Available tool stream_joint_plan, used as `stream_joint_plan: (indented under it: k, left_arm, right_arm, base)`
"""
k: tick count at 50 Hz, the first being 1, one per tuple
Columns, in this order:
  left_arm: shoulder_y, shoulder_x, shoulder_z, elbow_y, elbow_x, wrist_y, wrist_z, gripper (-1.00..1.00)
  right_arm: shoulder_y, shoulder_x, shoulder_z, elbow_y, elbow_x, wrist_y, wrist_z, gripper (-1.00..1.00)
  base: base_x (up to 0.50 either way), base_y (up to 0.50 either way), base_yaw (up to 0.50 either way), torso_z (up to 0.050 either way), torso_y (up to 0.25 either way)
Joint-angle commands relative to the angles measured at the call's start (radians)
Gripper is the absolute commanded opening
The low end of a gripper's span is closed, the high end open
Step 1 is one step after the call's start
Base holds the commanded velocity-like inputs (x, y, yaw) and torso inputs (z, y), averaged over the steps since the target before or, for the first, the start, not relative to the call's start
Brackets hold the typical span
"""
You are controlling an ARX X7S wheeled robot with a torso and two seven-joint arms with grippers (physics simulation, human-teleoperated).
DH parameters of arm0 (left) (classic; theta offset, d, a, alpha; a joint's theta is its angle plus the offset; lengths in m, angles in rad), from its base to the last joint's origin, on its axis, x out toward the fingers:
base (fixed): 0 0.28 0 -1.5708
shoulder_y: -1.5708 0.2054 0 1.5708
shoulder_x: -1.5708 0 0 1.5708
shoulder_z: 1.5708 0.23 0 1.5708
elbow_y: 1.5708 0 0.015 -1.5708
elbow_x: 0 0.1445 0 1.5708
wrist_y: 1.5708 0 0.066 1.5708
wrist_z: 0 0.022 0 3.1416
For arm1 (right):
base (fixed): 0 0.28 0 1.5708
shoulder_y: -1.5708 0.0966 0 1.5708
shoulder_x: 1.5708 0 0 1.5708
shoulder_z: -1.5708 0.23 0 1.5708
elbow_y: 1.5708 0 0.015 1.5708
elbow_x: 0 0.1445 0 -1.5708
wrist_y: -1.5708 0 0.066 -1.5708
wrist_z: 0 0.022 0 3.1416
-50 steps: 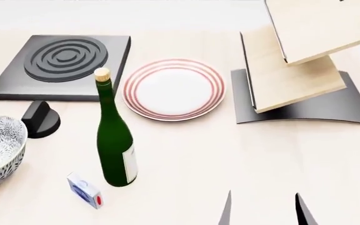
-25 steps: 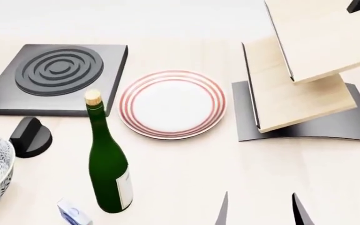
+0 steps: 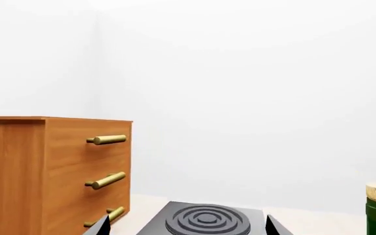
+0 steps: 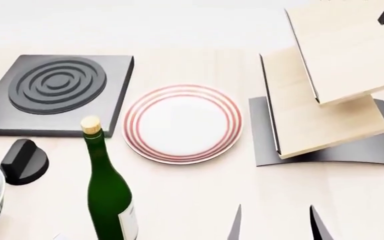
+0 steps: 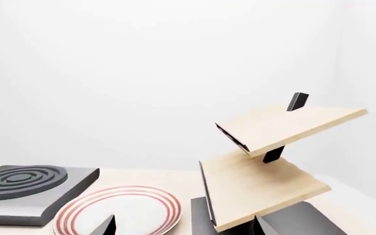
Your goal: Pick up the akita bowl and put it on the plate.
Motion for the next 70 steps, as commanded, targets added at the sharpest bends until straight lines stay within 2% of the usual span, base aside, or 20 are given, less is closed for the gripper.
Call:
stream_joint_plan:
  k: [1,70]
  left_arm:
    - [-0.002,-0.005,0.005,-0.002,-0.002,0.0,-0.006,1.0]
    - [0.004,-0.033,0.024,-0.024,-0.017,0.026,-0.038,1.0]
  right_arm:
    - [0.003,0.007,-0.011,0.002,-0.008,0.0,0.015,1.0]
    - [0.014,0.044,-0.065,0.016,0.012,-0.014,0.055,1.0]
  base:
    - [0.12,0.0,0.0,0.0,0.0]
    - [0.12,0.0,0.0,0.0,0.0]
